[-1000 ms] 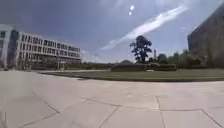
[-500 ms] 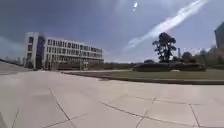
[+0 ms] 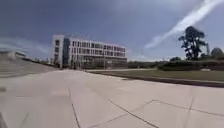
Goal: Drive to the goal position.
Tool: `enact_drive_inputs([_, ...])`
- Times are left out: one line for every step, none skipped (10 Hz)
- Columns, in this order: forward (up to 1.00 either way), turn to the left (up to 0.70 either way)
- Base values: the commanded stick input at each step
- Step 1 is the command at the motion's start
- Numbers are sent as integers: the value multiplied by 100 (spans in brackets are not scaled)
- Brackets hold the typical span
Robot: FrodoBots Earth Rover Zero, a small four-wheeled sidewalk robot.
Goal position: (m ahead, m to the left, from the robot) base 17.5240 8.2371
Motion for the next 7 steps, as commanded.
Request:
enact_drive_inputs([70,30])
enact_drive_inputs([70,6])
enact_drive_inputs([70,0])
enact_drive_inputs([70,0])
enact_drive_inputs([70,0])
enact_drive_inputs([70,0])
enact_drive_inputs([70,0])
